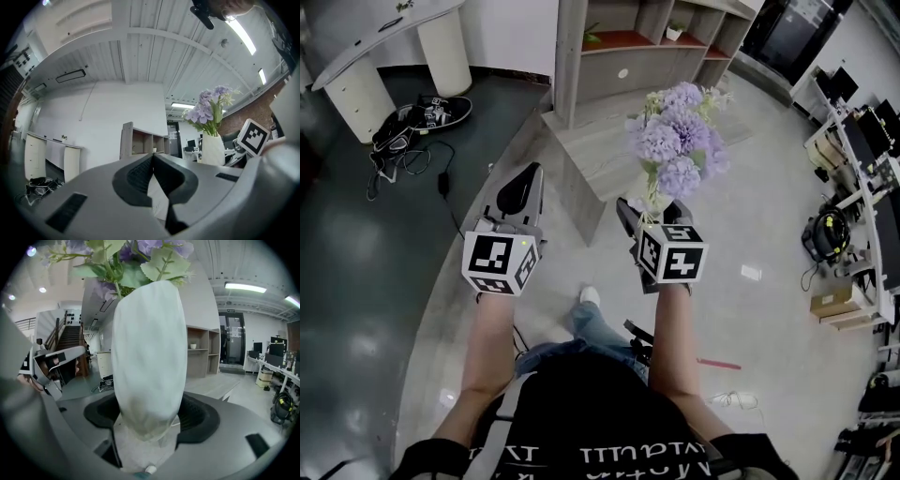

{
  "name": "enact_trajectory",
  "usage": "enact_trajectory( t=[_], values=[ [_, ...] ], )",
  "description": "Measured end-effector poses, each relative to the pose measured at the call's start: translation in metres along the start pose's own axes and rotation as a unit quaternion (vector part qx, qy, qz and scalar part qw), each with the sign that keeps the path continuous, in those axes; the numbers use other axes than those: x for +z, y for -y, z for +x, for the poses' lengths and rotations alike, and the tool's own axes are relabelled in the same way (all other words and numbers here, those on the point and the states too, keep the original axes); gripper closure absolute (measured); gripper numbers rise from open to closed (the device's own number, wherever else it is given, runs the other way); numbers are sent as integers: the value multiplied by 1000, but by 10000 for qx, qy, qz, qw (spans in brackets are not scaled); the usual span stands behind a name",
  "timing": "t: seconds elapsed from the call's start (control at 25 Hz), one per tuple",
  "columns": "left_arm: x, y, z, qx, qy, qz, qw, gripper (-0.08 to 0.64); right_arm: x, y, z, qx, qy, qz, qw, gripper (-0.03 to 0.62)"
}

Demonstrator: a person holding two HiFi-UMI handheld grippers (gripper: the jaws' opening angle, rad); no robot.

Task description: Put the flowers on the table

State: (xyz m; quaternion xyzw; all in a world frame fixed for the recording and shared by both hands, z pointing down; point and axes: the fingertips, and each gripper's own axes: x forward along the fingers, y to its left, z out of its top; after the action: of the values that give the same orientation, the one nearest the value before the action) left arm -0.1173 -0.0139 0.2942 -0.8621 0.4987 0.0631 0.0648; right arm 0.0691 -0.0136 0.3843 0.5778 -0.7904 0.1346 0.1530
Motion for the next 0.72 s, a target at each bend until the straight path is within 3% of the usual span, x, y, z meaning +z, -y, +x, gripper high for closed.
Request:
enact_trajectory(
  t=[0.24,0.56,0.72],
  values=[
    [4,-10,75,32,-10,64,10000,549,38,41,58,183,-20,-14,9998,215],
    [-32,-16,129,198,54,144,9997,549,39,77,118,396,82,-196,9990,215],
    [-25,-31,185,296,-80,122,9995,549,75,105,156,532,-38,-207,9984,215]
  ],
)
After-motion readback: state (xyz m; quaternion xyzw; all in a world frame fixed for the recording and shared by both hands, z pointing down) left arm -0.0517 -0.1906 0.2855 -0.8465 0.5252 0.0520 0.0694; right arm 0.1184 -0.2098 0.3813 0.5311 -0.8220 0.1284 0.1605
